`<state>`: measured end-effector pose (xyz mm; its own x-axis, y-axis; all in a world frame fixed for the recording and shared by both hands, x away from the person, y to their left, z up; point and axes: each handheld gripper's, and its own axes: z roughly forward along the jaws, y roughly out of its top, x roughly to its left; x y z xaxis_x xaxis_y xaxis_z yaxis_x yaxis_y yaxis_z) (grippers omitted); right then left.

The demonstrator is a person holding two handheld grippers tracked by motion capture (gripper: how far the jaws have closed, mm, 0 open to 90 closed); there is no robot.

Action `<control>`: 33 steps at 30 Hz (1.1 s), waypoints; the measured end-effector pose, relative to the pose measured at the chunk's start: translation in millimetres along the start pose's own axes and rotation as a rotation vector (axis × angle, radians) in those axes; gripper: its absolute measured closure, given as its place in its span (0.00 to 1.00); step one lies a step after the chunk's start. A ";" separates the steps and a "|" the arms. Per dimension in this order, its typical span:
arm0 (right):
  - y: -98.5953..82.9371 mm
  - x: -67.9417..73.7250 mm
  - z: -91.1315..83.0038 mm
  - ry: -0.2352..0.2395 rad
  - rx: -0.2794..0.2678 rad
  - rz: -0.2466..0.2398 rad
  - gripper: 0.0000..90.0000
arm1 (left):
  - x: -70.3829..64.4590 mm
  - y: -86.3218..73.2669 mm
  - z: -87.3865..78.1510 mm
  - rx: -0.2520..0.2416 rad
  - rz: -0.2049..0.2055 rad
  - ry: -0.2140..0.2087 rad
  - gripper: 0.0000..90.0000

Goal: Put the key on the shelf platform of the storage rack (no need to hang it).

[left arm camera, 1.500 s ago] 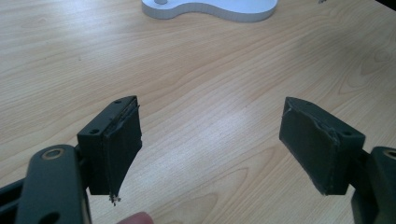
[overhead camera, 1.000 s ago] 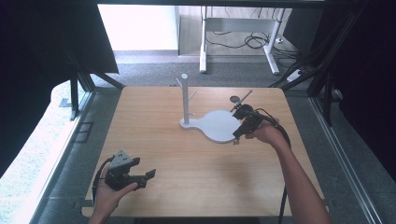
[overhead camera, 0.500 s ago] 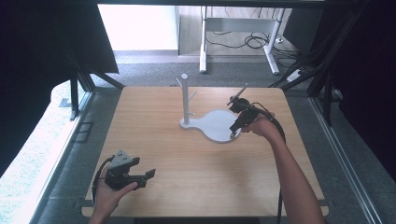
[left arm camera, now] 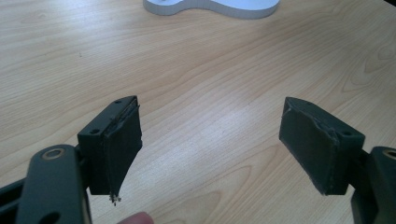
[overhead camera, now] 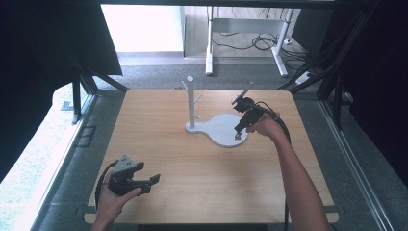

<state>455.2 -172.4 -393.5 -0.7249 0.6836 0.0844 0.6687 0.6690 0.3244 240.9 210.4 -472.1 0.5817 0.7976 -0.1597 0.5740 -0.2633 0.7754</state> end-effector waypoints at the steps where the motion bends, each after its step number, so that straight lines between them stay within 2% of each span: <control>1: 0.9 -0.5 0.2 0.001 -0.002 0.005 0.99 | -0.5 0.1 0.1 0.001 0.002 -0.002 0.24; 20: 20.8 -6.5 7.9 0.009 -0.008 0.021 0.99 | 0.6 0.2 -1.6 -0.002 0.000 -0.002 0.24; 33: 36.0 -10.3 18.6 -0.006 0.022 0.030 0.99 | 1.2 0.0 -1.4 -0.004 -0.001 -0.003 0.24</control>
<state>489.8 -150.0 -400.3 -0.7037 0.7051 0.0880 0.6935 0.6545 0.3011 240.8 212.1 -471.5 0.5830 0.7961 -0.1623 0.5723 -0.2607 0.7775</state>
